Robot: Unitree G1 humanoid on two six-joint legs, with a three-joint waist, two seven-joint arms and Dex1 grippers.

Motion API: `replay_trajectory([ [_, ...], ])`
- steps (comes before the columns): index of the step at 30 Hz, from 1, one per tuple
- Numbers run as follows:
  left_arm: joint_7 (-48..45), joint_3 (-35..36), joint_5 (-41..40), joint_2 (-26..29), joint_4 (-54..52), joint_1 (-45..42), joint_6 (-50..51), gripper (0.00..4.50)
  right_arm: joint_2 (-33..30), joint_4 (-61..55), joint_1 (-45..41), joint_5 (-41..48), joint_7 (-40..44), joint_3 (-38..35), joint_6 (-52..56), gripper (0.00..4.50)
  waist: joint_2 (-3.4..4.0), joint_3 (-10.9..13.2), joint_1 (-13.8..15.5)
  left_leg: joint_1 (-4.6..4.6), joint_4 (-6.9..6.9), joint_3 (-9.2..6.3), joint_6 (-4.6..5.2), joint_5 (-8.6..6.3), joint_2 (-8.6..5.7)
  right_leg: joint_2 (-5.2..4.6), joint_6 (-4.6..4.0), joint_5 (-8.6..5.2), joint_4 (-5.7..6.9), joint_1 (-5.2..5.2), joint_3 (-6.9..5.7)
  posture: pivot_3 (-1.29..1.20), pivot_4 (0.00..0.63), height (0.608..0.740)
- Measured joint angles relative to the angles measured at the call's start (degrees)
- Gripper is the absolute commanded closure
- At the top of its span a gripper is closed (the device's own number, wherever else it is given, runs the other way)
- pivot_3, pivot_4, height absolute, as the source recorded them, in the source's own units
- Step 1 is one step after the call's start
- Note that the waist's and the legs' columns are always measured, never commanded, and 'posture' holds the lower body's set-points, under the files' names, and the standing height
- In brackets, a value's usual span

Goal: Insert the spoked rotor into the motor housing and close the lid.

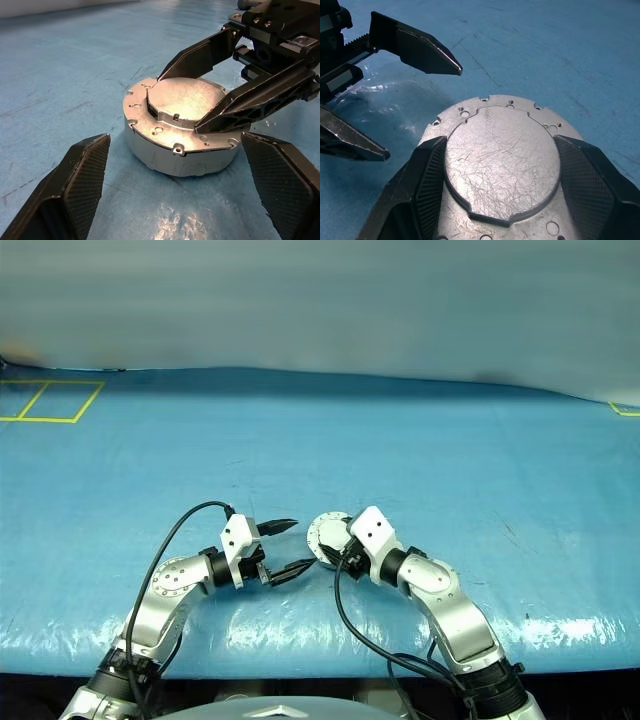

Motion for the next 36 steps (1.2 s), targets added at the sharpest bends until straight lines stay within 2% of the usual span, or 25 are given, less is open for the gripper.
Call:
replay_trajectory([
  [9,-0.5,-0.1,0.0,0.0,1.0,-0.1,0.0,0.0,0.1,-1.4,-0.5,6.8,1.6,-4.2,4.7,1.47,0.06,0.1,0.9,-0.28,-0.05,-0.02,0.0,0.0,-0.04,-0.01,0.0,0.0,-0.05,-0.27,-0.01,0.0,0.15,0.74],
  [17,-0.6,-0.2,0.0,0.0,1.0,-0.4,0.0,0.0,-0.6,-2.4,-1.0,6.1,1.8,-3.3,5.5,1.47,0.1,0.1,0.8,-0.29,-0.1,-0.01,0.0,0.0,-0.03,0.0,0.0,-0.01,-0.05,-0.31,-0.01,0.0,0.15,0.74],
  [27,-0.6,-0.2,-0.1,0.0,1.0,-0.2,0.0,0.0,-0.7,0.0,-0.9,2.0,0.2,-1.5,1.6,1.47,0.08,0.1,0.8,-0.19,0.01,0.0,0.0,0.0,-0.03,-0.01,0.02,0.0,-0.03,-0.17,0.0,0.0,0.15,0.74],
  [36,-0.6,-0.2,-0.1,0.0,1.0,0.2,0.1,0.0,-2.0,-0.7,0.1,3.6,0.9,-2.3,1.5,1.47,0.05,0.0,1.1,-0.21,-0.01,-0.03,0.0,0.0,-0.06,-0.06,0.02,0.0,-0.07,-0.15,-0.01,0.0,0.15,0.74],
])
